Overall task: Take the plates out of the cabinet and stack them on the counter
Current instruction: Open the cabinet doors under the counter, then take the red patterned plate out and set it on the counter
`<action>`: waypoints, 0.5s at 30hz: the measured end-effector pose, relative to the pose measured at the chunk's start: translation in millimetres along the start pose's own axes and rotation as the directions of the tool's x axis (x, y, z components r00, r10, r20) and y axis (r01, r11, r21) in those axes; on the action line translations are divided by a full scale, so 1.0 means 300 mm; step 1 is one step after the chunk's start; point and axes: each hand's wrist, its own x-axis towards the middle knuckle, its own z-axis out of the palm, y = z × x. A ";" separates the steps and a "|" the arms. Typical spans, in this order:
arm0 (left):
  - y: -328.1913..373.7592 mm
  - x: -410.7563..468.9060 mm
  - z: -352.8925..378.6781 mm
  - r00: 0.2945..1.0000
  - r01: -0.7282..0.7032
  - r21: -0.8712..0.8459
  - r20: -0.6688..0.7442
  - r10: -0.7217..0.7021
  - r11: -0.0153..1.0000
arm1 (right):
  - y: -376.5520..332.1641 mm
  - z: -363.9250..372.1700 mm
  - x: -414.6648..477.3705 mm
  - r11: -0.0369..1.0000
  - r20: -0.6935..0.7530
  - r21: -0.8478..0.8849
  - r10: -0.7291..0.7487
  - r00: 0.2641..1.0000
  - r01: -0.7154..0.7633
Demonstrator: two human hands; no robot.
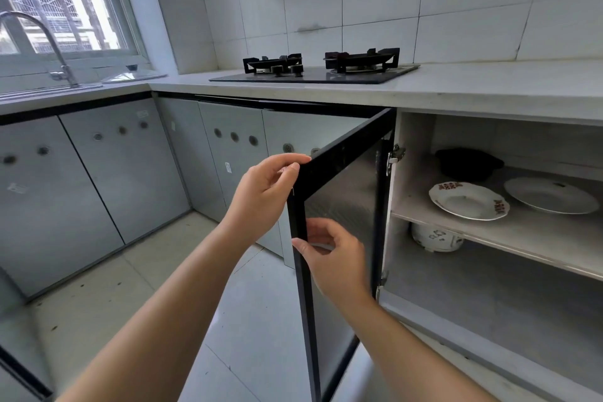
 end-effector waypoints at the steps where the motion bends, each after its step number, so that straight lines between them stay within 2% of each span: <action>1: 0.007 -0.003 -0.003 1.000 -0.029 0.039 0.008 0.028 0.999 | 0.001 -0.004 0.003 1.000 0.010 0.009 0.007 1.000 -0.007; 5: 0.038 -0.006 -0.002 0.993 -0.116 0.209 0.005 0.118 0.971 | -0.002 -0.052 0.016 1.000 0.021 0.024 0.003 1.000 -0.003; 9: 0.075 0.001 0.013 0.980 -0.187 0.426 0.025 0.195 0.885 | -0.012 -0.139 0.022 0.999 0.012 0.027 -0.039 0.999 0.039; 15: 0.135 -0.009 0.102 0.978 -0.195 0.488 0.030 0.207 0.851 | 0.006 -0.329 0.023 0.997 -0.066 0.042 -0.054 0.996 0.057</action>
